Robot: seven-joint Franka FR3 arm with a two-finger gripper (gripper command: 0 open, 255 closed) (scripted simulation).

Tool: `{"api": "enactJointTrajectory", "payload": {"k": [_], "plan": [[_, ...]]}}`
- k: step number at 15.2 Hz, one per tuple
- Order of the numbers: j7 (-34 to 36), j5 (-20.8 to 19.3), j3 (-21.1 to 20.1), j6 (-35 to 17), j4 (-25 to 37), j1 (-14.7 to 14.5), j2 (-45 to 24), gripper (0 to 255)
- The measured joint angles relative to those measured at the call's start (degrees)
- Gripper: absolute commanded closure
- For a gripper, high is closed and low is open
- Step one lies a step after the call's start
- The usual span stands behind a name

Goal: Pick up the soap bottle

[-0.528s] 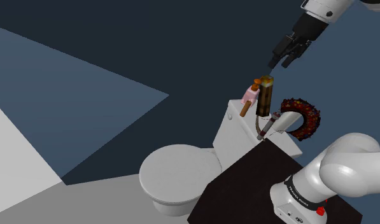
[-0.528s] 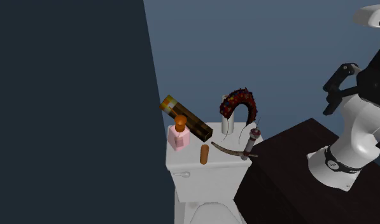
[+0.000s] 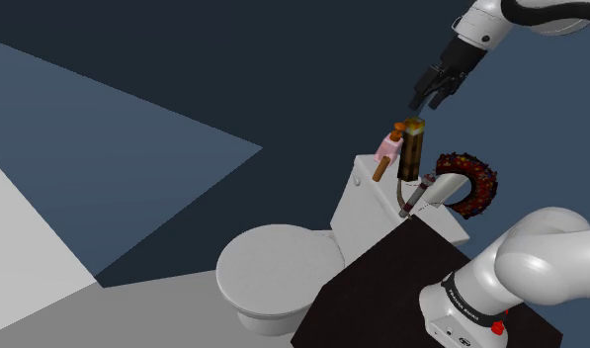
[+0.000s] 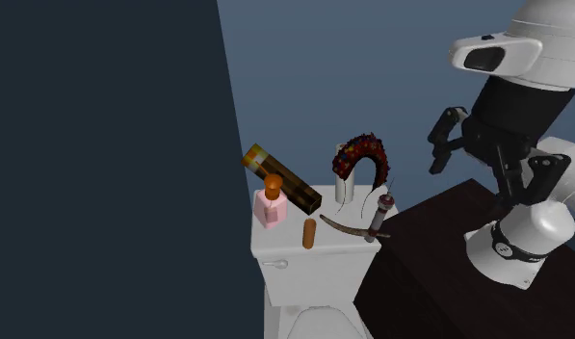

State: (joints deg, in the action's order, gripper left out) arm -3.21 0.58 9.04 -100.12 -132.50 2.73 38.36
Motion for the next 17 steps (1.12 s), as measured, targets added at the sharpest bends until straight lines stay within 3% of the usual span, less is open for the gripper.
{"api": "enactJointTrajectory", "payload": {"k": [9, 17], "plan": [[-9.0, -1.9, 8.5, -9.1, 3.4, 1.9, -14.2, 0], [-17.3, 1.0, 14.8, -15.6, 10.1, 2.8, -29.5, 0]]}}
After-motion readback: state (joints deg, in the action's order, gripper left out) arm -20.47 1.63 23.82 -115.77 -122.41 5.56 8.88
